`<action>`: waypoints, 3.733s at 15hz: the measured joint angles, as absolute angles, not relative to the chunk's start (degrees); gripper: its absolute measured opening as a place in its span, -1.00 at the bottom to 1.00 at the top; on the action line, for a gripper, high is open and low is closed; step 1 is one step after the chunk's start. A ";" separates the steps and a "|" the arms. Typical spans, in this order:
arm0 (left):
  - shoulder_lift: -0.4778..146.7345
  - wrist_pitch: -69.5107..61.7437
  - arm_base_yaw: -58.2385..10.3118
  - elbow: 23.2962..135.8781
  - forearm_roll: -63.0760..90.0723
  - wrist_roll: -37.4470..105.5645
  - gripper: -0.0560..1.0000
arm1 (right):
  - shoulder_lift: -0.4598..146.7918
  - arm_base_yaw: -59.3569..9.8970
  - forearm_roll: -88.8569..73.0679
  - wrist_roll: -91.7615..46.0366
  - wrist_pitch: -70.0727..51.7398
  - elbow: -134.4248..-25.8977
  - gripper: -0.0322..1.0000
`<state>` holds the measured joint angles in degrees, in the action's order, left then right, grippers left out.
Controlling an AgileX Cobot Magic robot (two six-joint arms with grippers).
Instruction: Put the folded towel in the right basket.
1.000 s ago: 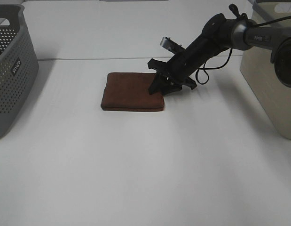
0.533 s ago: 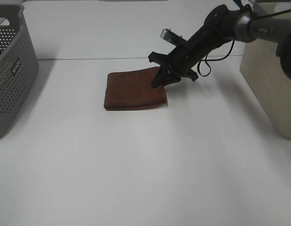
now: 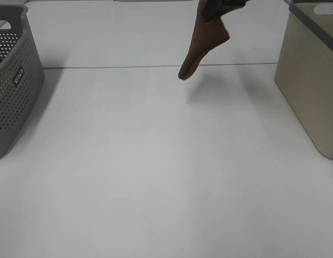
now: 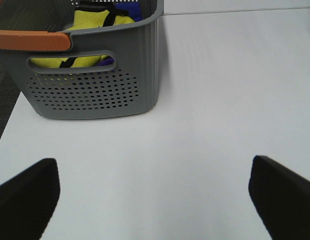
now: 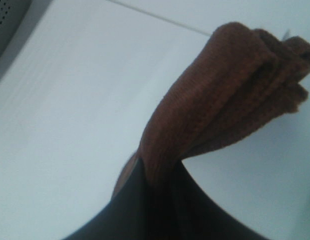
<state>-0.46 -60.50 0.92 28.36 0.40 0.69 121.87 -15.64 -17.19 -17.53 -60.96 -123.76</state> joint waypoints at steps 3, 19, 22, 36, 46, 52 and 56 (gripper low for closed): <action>-0.46 -60.50 0.92 28.36 0.40 0.69 0.95 | 114.19 -14.61 -5.84 -14.27 -64.74 -123.76 -0.81; -0.46 -60.50 0.92 28.36 0.40 0.69 0.95 | 111.15 13.29 -9.63 -12.78 -70.07 -123.76 -0.81; -0.46 -60.50 0.92 28.36 0.40 0.69 0.95 | 116.48 13.29 -8.08 -10.77 -70.02 -123.64 -0.81; -0.46 -60.50 0.92 28.36 0.40 0.69 0.95 | 107.66 3.95 -13.58 -5.33 -69.96 -123.47 0.31; -0.46 -60.50 0.92 28.36 0.40 0.69 0.95 | 84.00 -1.55 -8.31 -4.87 -69.79 -85.14 0.31; -0.46 -60.50 0.92 28.36 0.40 0.69 0.95 | 58.90 -1.55 -5.79 -4.87 -69.73 -47.38 0.32; -0.46 -60.50 0.92 28.36 0.40 0.69 0.95 | 44.18 -1.55 -5.79 -4.87 -68.58 -35.58 0.31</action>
